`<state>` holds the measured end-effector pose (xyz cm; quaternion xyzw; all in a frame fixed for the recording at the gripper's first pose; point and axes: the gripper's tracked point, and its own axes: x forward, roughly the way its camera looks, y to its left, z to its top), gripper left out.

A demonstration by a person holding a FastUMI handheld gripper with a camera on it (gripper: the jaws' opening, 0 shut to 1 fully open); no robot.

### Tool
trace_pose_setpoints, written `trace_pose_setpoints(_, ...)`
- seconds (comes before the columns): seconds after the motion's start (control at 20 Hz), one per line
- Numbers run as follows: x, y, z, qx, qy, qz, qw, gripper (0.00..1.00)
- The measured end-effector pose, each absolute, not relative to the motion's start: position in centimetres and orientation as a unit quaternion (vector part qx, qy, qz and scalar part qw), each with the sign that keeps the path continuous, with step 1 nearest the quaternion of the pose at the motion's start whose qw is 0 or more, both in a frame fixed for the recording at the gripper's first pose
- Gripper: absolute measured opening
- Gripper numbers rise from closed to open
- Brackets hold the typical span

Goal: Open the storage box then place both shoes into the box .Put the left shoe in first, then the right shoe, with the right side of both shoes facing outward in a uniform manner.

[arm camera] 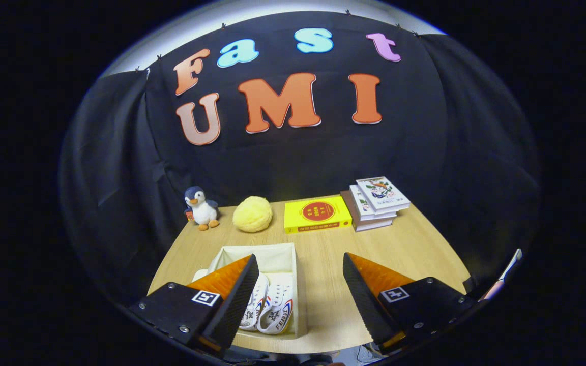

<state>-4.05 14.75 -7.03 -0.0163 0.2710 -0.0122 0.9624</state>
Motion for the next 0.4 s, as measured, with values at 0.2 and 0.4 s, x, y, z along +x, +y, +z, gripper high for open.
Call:
trace_pose_setpoints(0.2,-4.3,12.4,-3.2,-0.02,0.22,-0.021,0.975,0.98)
trace_pose_setpoints(0.4,-5.0,9.4,-1.3,-0.006,0.205,-0.031,0.978,0.98)
